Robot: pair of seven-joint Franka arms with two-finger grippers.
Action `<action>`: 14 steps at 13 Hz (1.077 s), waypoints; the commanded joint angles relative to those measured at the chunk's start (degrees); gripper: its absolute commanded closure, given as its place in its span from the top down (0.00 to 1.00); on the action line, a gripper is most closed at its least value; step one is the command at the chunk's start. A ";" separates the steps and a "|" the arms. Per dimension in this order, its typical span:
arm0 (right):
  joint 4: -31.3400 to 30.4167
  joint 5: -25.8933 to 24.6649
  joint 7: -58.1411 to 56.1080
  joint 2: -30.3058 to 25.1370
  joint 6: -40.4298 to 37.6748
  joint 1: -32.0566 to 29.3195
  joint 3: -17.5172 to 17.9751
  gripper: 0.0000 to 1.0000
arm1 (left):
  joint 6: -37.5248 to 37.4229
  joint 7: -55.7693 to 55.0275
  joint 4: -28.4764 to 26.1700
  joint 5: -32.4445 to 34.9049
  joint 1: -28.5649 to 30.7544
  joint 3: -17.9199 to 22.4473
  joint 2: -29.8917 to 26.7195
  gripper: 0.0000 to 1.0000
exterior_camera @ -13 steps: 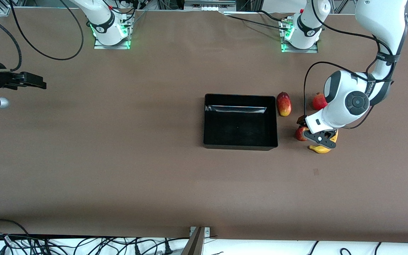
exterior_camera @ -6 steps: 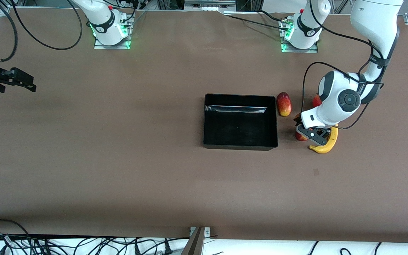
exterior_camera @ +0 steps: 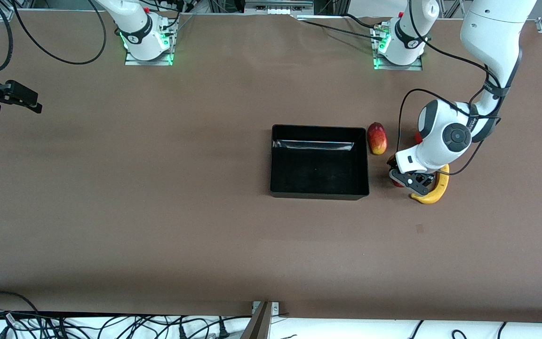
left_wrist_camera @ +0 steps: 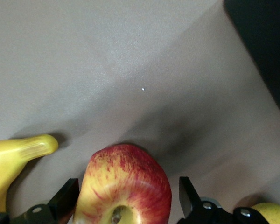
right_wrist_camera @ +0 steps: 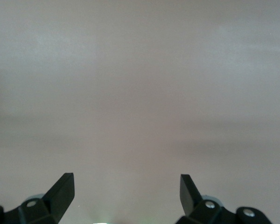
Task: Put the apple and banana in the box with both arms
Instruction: 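Close the left gripper on the small red apple and lift it, then carry the apple into the black box and open the left gripper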
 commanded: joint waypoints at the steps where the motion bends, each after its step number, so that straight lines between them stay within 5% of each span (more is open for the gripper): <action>1: -0.58 -0.19 0.23 -1.25 -0.18 -0.90 0.98 1.00 | -0.23 -0.23 0.42 1.38 -0.15 0.13 -0.56 0.00; 4: -0.67 -0.19 0.23 -1.25 0.87 -0.90 0.98 1.00 | -1.45 -0.42 1.03 0.69 -0.93 0.05 -4.32 0.00; 6: -0.67 -0.19 0.32 -1.25 1.84 -0.90 0.98 1.00 | -8.71 -3.38 3.13 -0.89 -4.00 -0.04 -8.10 0.00; 9: -0.67 0.51 0.32 -1.17 1.76 -0.90 0.98 1.00 | -16.82 -14.43 6.92 -9.84 -9.45 -2.23 -11.71 0.00; 14: -0.67 0.69 0.32 -1.17 1.67 -0.90 0.98 1.00 | -14.74 -41.16 9.37 -10.31 -22.45 -4.26 -8.49 0.00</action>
